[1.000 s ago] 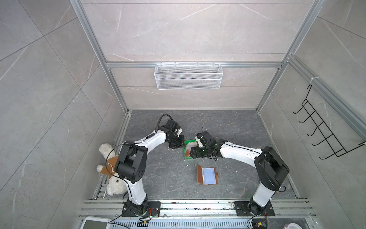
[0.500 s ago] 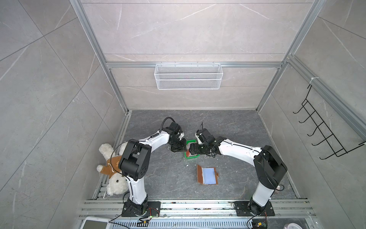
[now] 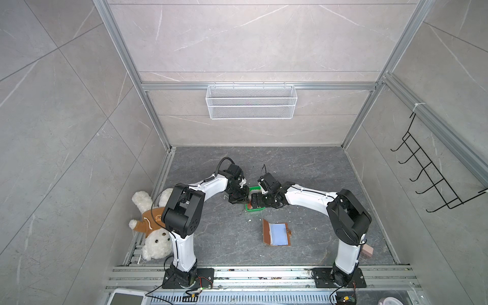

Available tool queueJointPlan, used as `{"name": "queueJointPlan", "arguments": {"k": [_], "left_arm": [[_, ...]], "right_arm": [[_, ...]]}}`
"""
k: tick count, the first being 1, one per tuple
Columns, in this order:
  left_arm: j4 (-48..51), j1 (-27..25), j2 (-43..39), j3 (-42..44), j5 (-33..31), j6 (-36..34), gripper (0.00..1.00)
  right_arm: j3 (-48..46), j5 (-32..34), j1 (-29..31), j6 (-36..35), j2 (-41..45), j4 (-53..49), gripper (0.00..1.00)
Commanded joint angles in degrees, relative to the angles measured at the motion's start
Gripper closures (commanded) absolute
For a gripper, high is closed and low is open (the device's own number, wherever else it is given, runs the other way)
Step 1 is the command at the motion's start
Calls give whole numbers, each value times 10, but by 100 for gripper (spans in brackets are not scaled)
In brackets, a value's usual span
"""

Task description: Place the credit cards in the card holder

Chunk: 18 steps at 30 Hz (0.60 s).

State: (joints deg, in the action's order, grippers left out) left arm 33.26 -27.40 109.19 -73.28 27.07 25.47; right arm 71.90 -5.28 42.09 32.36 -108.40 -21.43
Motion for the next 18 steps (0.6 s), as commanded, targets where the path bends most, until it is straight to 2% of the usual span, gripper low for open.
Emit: {"name": "queueJointPlan", "arguments": {"k": [1,11,18], "left_arm": [[15,-1,2,-16,0,-4,94],[11,-1,-1,-15,4,-3,94],[16,-1,6,-16,-5,-4,94]], "right_arm": [[20,14,6,2,-14,-16,10],[39,38,9,21,-42,-31,10],[32,66,9,30,-15,-45,11]]}}
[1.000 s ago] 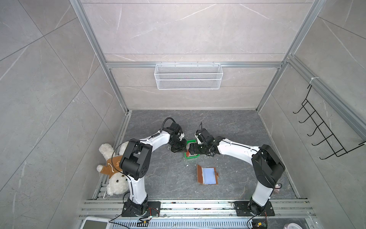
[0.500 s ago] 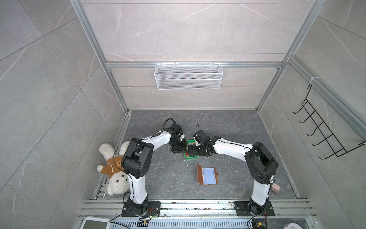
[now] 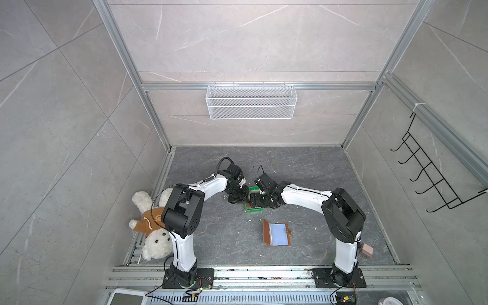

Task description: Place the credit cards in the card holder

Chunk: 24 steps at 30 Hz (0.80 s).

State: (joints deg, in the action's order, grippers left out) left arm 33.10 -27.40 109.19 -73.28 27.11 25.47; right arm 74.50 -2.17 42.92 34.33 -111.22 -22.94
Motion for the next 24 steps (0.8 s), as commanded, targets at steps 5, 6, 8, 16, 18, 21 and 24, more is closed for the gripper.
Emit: {"name": "queueJointPlan", "arguments": {"k": [5,6,8,16,18,21,24], "left_arm": [[24,-1,11,-17,-14,-4,94],[24,-1,12,-17,-15,-4,94],[25,-1,13,-17,-16,-4,94],[20,-2,14,-15,-10,-2,94],[17,-2,14,-15,-7,-2,93],[6,-2,15,-12,11,2,92],[-5,-2,20,-9,28,8,91]], "right_arm": [[6,46,-1,5,36,-40,12],[6,48,-1,4,40,-43,12],[7,54,-1,3,45,-47,13],[6,61,-4,-2,53,-55,13],[5,58,-4,-2,54,-53,14],[4,48,-4,-3,53,-49,14],[2,30,-4,-5,55,-37,14]]}}
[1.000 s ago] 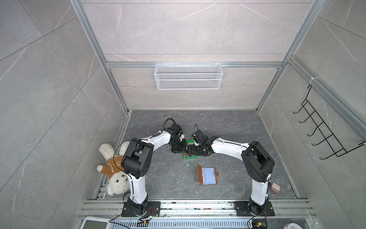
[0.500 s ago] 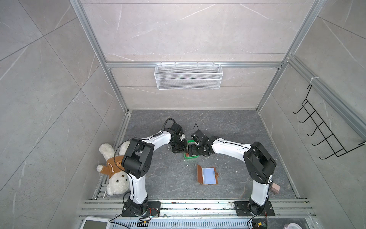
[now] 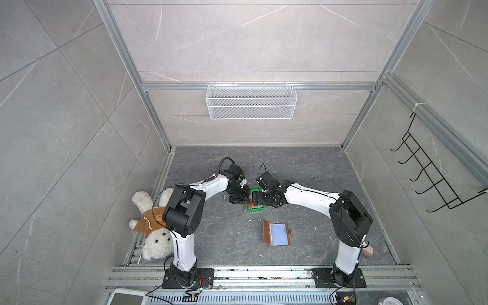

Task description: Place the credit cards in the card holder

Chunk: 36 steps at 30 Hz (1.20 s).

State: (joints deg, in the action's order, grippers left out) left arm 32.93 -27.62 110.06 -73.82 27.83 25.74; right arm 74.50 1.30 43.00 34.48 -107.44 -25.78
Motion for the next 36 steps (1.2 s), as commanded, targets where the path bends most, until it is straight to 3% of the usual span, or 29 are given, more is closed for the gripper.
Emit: {"name": "queueJointPlan", "arguments": {"k": [1,10,23,36], "left_arm": [[-3,0,12,-3,22,6,91],[-2,1,9,-4,16,8,91],[-1,0,0,-2,2,10,100],[14,-2,-7,-5,-30,5,100]], "right_arm": [[1,-7,-5,-6,18,-7,14],[9,-11,-4,-3,-7,-8,9],[27,-27,-4,1,-54,3,8],[25,11,-4,18,-40,-10,9]]}}
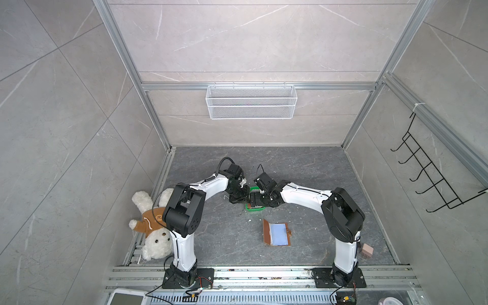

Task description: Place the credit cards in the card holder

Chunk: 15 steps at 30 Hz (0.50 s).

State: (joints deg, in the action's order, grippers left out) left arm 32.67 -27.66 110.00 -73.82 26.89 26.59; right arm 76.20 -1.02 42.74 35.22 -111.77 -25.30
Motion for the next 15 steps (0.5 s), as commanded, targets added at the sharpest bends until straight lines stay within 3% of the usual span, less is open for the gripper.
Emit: {"name": "queueJointPlan", "arguments": {"k": [1,15], "left_arm": [[16,-1,-7,-5,-21,-3,100],[13,-3,-3,-5,-13,-4,100]], "right_arm": [[7,38,-2,10,8,-17,9],[5,57,-1,-1,48,-37,10]]}}
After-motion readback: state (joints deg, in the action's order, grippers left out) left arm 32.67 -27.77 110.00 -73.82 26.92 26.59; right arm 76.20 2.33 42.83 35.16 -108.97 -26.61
